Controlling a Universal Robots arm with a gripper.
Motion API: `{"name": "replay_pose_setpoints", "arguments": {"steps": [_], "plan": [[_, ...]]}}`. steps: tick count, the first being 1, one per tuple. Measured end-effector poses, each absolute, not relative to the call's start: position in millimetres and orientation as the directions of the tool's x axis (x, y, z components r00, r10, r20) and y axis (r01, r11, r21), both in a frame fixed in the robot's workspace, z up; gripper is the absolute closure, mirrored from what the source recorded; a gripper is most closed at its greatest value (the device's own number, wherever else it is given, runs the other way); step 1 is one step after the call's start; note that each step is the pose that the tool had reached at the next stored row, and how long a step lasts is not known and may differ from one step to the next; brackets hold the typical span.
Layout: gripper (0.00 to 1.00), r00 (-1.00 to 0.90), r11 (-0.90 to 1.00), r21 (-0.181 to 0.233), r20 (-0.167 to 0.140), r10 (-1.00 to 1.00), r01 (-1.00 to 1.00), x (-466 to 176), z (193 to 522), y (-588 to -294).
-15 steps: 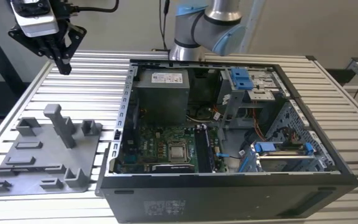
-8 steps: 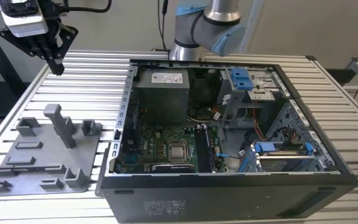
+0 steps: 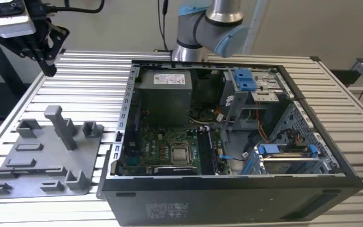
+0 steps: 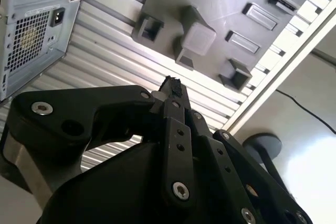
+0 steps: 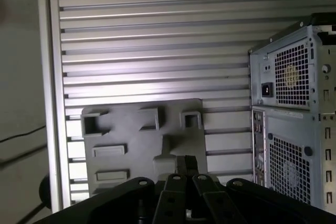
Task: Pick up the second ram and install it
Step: 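Reach for the second ram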
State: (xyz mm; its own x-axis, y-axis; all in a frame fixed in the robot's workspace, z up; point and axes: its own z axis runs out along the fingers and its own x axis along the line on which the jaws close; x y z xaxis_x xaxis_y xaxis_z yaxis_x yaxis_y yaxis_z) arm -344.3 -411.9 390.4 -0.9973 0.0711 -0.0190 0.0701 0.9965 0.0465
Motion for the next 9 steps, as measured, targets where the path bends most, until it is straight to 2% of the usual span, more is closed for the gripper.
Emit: {"name": "replay_pose_setpoints", "arguments": {"steps": [9], "plan": [[0.89,-0.997,0.996,0.046,-0.019,0.071,0.07,-363.0,390.3,-413.6]]}}
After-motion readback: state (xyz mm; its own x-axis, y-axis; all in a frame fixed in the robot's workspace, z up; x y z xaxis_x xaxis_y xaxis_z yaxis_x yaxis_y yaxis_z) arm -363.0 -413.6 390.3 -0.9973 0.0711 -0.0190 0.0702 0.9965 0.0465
